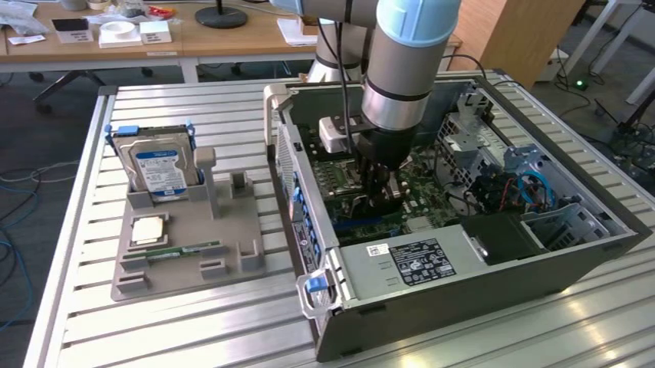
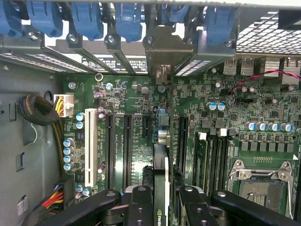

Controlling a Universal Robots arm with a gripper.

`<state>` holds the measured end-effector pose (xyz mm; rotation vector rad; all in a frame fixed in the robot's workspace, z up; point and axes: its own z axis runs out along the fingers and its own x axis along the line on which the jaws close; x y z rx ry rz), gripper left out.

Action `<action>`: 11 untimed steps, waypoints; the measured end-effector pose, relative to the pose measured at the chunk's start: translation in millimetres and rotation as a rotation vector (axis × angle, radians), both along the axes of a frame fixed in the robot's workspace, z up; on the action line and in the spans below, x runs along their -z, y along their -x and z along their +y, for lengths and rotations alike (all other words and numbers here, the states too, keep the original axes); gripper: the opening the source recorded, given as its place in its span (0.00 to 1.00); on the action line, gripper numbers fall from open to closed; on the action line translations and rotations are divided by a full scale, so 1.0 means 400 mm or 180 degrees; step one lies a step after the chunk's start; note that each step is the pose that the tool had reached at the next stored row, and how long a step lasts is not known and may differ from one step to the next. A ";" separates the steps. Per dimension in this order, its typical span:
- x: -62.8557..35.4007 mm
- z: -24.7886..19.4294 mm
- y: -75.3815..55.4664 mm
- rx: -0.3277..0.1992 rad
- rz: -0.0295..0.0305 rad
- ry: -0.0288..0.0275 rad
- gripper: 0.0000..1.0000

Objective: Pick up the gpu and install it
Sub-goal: 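Insert the gpu into the slot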

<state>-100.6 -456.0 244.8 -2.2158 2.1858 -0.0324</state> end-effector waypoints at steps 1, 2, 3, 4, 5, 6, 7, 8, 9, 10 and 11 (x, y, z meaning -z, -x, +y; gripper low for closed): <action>-0.001 0.000 0.000 0.0000 0.0000 0.0000 0.26; -0.001 0.000 0.000 0.0000 -0.0001 -0.0001 0.26; -0.002 0.000 0.000 0.0000 -0.0001 -0.0001 0.26; -0.002 0.000 0.000 0.0000 -0.0001 -0.0001 0.26; -0.004 0.000 0.000 0.0000 0.0000 0.0000 0.26; -0.005 0.000 0.000 0.0000 0.0000 0.0000 0.26; -0.005 0.000 0.000 0.0000 0.0000 0.0000 0.26; -0.005 0.000 0.000 0.0000 0.0000 -0.0001 0.26; -0.006 0.000 0.000 0.0000 0.0000 0.0000 0.26; -0.006 0.000 0.000 0.0000 0.0000 0.0000 0.26; -0.006 0.000 0.000 0.0000 0.0000 0.0000 0.26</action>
